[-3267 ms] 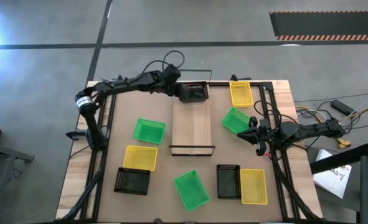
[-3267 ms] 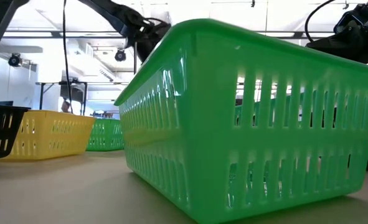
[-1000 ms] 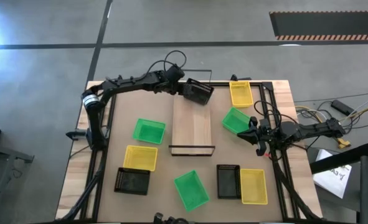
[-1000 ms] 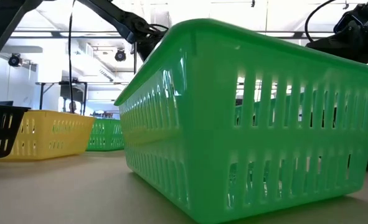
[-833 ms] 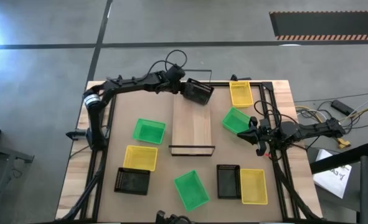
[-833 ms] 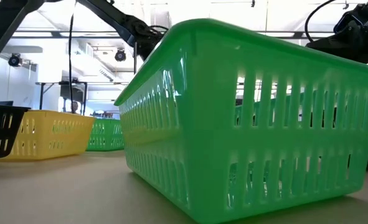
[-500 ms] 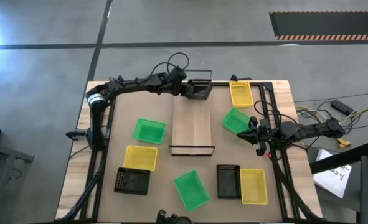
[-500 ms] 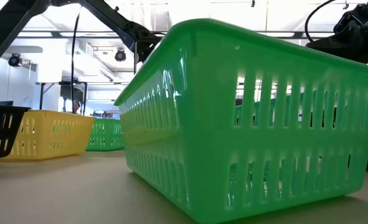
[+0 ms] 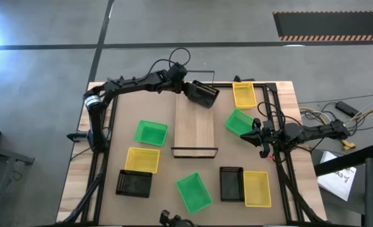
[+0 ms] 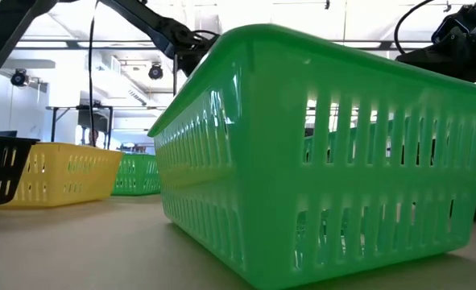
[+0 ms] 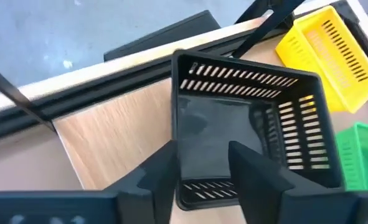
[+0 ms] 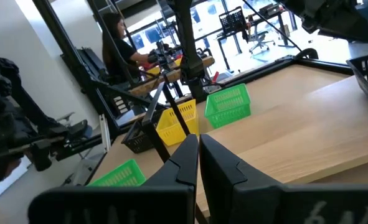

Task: Stack baskets on shelf by color
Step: Put the top black bin on the shelf

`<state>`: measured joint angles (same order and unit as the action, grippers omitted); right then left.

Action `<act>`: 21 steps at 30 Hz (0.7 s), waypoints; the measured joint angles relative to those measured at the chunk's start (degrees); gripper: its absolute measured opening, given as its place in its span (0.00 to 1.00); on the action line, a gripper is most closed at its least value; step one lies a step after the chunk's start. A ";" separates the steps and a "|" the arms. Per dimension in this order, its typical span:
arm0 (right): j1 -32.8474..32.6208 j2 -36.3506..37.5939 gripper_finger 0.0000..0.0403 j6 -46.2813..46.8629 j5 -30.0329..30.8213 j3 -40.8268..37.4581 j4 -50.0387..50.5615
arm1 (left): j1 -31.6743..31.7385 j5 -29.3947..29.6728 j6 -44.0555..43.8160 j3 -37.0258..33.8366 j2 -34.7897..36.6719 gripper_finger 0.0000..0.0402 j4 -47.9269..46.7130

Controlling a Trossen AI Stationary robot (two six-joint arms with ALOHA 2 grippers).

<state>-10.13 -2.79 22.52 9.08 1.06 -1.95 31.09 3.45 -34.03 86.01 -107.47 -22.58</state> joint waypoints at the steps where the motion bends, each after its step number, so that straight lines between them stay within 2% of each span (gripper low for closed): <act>1: 0.02 0.00 0.02 0.00 0.00 0.01 0.00 | 0.14 -0.06 0.28 -0.06 -0.16 0.36 0.09; 6: 0.00 0.00 0.02 0.00 0.00 0.02 0.00 | 0.45 -0.13 0.25 -0.23 -2.07 0.48 -1.13; 10: 0.00 0.00 0.02 0.02 0.00 0.00 0.00 | 0.31 -0.31 0.23 -0.23 -2.61 0.48 -0.73; 14: 0.01 0.00 0.02 0.00 0.00 0.01 0.01 | 0.35 0.09 -0.01 -0.39 -2.79 0.40 -0.66; 21: 0.01 0.00 0.02 0.00 0.00 0.01 0.01 | 0.33 0.13 -0.08 -1.92 -2.79 0.18 -0.29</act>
<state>-10.12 -2.79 22.52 9.08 1.07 -1.95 31.42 3.57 -34.11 84.10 -110.26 -22.87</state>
